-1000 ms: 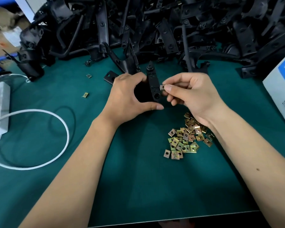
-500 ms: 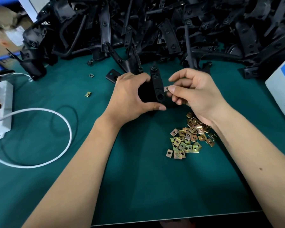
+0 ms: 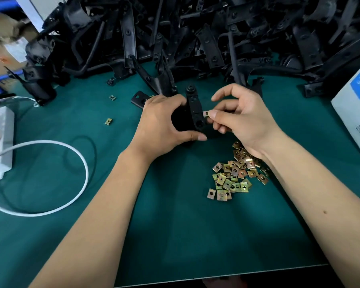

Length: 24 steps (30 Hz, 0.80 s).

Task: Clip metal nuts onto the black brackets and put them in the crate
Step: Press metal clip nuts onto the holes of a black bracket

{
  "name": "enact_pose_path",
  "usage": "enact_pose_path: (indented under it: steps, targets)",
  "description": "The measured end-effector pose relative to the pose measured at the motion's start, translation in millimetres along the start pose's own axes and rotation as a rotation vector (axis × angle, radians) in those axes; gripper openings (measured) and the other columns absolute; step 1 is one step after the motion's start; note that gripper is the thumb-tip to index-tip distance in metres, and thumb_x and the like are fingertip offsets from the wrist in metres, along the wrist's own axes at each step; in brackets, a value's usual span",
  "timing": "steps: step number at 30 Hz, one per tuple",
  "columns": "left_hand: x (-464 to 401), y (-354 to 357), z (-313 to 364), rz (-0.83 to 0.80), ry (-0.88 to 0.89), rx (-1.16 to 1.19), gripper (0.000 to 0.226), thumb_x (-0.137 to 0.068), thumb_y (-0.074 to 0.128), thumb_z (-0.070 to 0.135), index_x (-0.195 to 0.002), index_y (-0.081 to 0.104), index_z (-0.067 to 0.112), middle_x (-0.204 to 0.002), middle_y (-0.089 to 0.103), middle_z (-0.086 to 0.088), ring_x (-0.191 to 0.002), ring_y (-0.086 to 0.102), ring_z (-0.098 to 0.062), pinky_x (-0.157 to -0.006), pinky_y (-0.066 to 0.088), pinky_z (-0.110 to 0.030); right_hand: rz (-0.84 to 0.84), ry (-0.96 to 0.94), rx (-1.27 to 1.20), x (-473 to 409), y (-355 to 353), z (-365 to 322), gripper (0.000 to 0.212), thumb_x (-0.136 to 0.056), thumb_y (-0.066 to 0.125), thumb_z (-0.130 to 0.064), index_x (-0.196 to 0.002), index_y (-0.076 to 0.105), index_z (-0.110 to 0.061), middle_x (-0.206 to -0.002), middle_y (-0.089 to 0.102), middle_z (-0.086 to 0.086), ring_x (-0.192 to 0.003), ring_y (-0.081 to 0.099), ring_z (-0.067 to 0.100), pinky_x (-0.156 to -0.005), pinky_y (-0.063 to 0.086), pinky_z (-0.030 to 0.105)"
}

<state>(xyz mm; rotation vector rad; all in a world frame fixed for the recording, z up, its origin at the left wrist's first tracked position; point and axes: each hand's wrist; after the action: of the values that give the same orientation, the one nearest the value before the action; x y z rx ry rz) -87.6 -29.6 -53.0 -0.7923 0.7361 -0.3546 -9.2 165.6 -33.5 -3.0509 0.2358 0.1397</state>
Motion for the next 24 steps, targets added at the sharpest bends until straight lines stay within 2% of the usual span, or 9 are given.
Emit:
enact_pose_path:
  steps: [5,9,13,18,22,24]
  targets:
    - [0.3,-0.4,1.8,0.002,-0.015,0.005,0.069,-0.057,0.079,0.076,-0.092,0.068,0.018,-0.083,0.065,0.01,-0.082,0.056,-0.018,-0.088,0.042,-0.037,-0.015,0.002,0.013,-0.7,0.5,1.7,0.025,-0.092,0.066,0.009,-0.113,0.057,0.0,-0.075,0.068,0.014,-0.059,0.059,0.016,-0.053,0.047,0.024]
    - [-1.1,-2.5,5.0,-0.028,-0.009,-0.011,0.067,-0.058,0.08,0.074,-0.092,0.075,0.016,-0.078,0.067,0.003,-0.08,0.057,-0.021,-0.088,0.045,-0.042,-0.02,-0.007,0.016,-1.1,1.3,3.5,0.024,-0.092,0.066,0.009,-0.11,0.058,-0.004,-0.073,0.066,0.011,-0.058,0.058,0.016,-0.052,0.045,0.024]
    - [-2.0,-2.9,9.8,-0.027,0.049,-0.128,0.06,-0.06,0.085,0.068,-0.082,0.072,0.013,-0.071,0.055,0.008,-0.08,0.052,-0.02,-0.087,0.04,-0.038,-0.07,-0.028,0.077,-1.9,0.5,5.5,0.026,-0.091,0.067,0.007,-0.112,0.058,-0.006,-0.068,0.06,0.002,-0.057,0.055,0.014,-0.051,0.043,0.023]
    - [-3.6,-3.2,14.9,-0.031,0.073,-0.272,0.063,-0.059,0.081,0.073,-0.08,0.07,0.015,-0.073,0.057,0.006,-0.087,0.056,-0.023,-0.091,0.038,-0.042,-0.145,-0.122,0.22,-2.7,-0.3,1.9,0.036,-0.092,0.067,0.002,-0.122,0.056,-0.016,-0.07,0.055,0.006,-0.06,0.055,0.017,-0.065,0.047,0.024]
    - [-3.8,-3.8,15.4,-0.019,0.069,-0.265,0.063,-0.06,0.079,0.075,-0.079,0.069,0.016,-0.073,0.054,0.009,-0.086,0.056,-0.023,-0.091,0.039,-0.043,-0.14,-0.185,0.352,-4.0,-3.0,0.0,0.044,-0.093,0.07,-0.005,-0.129,0.047,-0.015,-0.074,0.063,0.008,-0.062,0.06,0.025,-0.069,0.05,0.028]
    - [-3.6,-3.2,15.8,0.013,0.014,-0.206,0.063,-0.062,0.077,0.076,-0.081,0.069,0.016,-0.075,0.059,0.008,-0.086,0.057,-0.022,-0.091,0.041,-0.044,-0.073,-0.166,0.266,-7.1,-8.3,-2.6,0.039,-0.096,0.068,-0.009,-0.129,0.047,-0.013,-0.077,0.07,0.007,-0.062,0.062,0.024,-0.064,0.049,0.023]
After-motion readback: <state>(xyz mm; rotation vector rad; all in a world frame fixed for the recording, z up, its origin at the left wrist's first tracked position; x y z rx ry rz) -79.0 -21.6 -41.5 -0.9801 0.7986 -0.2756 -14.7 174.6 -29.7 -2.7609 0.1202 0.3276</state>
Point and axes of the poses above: each hand's wrist, its own x-axis away from the middle knuckle, its own y-axis out of the palm, z = x × y
